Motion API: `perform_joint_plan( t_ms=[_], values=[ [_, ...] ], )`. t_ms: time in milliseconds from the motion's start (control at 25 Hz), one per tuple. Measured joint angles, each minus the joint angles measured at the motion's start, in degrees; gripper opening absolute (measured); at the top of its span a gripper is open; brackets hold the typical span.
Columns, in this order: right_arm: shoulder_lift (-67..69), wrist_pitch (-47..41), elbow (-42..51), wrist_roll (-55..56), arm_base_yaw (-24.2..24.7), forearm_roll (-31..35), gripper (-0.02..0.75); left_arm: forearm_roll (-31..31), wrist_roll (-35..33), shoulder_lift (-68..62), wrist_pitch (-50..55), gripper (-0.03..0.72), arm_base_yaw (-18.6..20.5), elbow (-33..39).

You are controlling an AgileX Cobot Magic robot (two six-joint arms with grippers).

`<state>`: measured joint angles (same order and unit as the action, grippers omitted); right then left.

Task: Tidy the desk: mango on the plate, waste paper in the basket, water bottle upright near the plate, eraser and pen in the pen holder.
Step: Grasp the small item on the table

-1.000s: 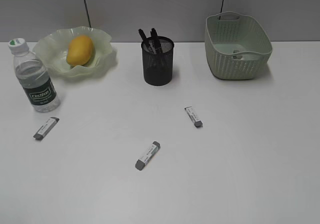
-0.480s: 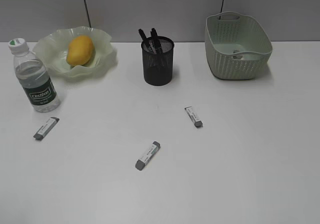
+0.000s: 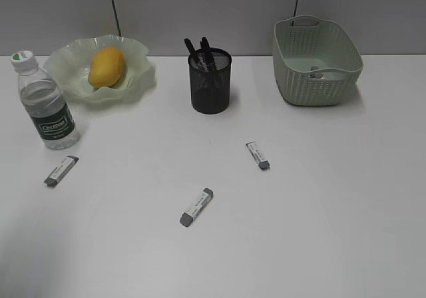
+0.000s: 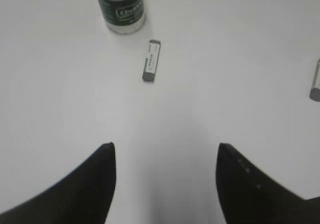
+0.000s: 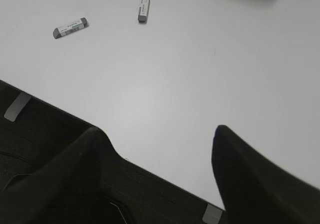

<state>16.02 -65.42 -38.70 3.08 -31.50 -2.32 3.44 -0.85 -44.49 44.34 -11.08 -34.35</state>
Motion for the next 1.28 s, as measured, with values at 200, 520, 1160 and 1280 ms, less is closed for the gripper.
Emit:
perform_joint_plan(
  t_ms=[200, 520, 1160, 1280],
  values=[
    [0.00, -0.10, 0.00, 0.00, 0.00, -0.02, 0.545, -0.05, -0.12, -15.65, -5.12, 0.486, 0.00, -0.74],
    [0.00, -0.10, 0.00, 0.00, 0.00, -0.02, 0.545, -0.59, -4.67, -32.56, -11.37, 0.486, 0.00, -6.63],
    [0.00, -0.10, 0.00, 0.00, 0.00, -1.31, 0.533, -2.61, -10.20, -56.22, -6.81, 0.486, -0.65, -23.18],
    [0.00, -0.10, 0.00, 0.00, 0.00, -1.35, 0.531, -2.68, -11.11, -59.21, -5.19, 0.486, -0.65, -25.87]
  ],
)
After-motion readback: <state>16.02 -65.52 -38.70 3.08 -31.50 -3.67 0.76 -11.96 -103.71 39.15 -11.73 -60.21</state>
